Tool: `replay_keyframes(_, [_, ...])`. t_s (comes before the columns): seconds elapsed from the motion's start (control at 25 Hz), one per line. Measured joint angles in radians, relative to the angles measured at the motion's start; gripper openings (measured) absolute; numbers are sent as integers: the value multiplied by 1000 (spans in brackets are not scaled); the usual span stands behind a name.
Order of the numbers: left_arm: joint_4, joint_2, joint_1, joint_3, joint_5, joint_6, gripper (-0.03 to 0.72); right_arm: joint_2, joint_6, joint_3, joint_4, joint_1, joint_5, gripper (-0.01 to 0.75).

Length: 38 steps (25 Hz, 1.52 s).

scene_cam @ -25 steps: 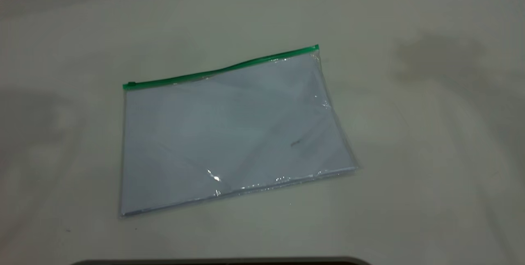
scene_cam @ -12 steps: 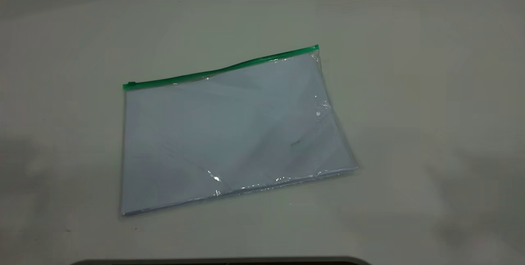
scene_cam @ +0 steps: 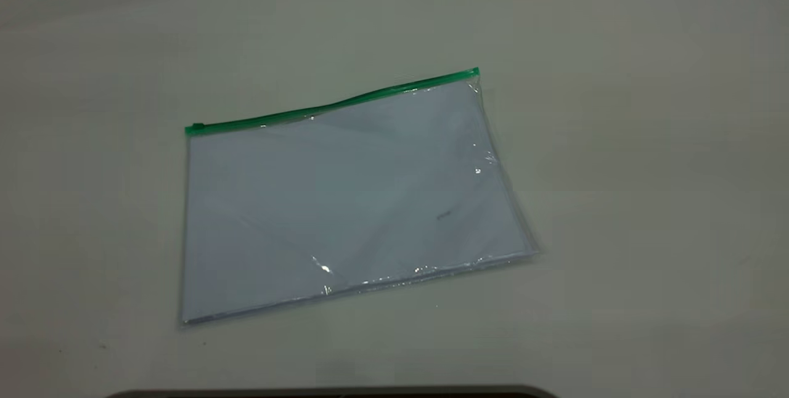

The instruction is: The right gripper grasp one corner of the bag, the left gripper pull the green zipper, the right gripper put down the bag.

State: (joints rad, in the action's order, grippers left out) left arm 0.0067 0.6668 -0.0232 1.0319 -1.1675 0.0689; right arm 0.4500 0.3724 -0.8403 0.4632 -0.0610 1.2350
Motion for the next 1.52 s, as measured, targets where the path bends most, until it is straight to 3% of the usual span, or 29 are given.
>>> replay_keyframes(0.36, [-28,-368,0,-339,0,14,568,-314,-7,174,1,0,0,476])
replay_keyframes(0.68, [-33,-504,0,-525,9,15,568,-429,-48,198,-110,0,0,476])
replay_keyframes(0.96, [-34,-513,0,-545,30,15,568,-470,-67,209,-249,0,-43,476])
replay_keyframes(1.24, [-35,-513,0,-545,31,15,568,-471,-73,339,-270,0,-89,476])
replay_keyframes(1.52, [-35,-513,0,-545,31,16,568,-471,-91,357,-276,0,-91,476])
